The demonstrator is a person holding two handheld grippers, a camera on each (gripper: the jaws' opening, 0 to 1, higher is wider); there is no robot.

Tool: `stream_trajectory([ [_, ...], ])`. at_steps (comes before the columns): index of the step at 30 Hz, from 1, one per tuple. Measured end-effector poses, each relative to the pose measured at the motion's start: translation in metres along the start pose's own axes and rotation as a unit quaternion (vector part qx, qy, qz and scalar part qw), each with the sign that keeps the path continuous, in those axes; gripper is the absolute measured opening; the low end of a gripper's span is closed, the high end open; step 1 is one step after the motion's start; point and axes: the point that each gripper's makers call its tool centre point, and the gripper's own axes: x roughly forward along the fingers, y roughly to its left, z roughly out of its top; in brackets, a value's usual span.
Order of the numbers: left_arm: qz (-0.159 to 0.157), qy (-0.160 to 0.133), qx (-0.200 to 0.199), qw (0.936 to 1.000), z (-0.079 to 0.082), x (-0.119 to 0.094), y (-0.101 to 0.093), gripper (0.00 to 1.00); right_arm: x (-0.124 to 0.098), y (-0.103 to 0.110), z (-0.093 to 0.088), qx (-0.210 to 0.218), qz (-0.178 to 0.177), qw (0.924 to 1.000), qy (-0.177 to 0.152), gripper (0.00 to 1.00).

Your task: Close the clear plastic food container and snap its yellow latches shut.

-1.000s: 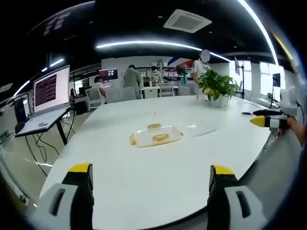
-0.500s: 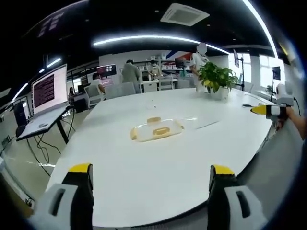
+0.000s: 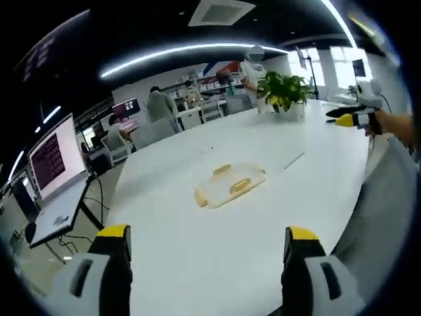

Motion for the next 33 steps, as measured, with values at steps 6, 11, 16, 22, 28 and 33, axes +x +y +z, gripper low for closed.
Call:
stream_trajectory([
  [6,-0.049,0.014,0.067,0.9965,0.02,0.041,0.02,0.89,0.04,0.012,0.009,-0.075,0.07,0.9929,0.061,0.5],
  [11,-0.114,0.027,0.114,0.9866,0.03,0.072,0.016,0.89,0.071,0.027,0.016,-0.144,0.118,0.9793,0.08,0.57],
  [16,-0.164,0.055,0.206,0.9631,0.033,0.108,0.013,0.88,0.109,0.034,0.012,-0.202,0.164,0.9581,0.121,0.55],
  [22,-0.203,0.091,0.257,0.9405,0.022,0.15,0.01,0.85,0.152,0.041,0.008,-0.261,0.208,0.9295,0.158,0.52],
  [28,-0.246,0.144,0.266,0.9206,-0.001,0.183,0.011,0.81,0.191,0.045,-0.016,-0.294,0.252,0.8969,0.213,0.52],
  [33,-0.276,0.172,0.281,0.903,-0.015,0.201,0.011,0.75,0.213,0.043,-0.049,-0.3,0.289,0.8659,0.277,0.53],
])
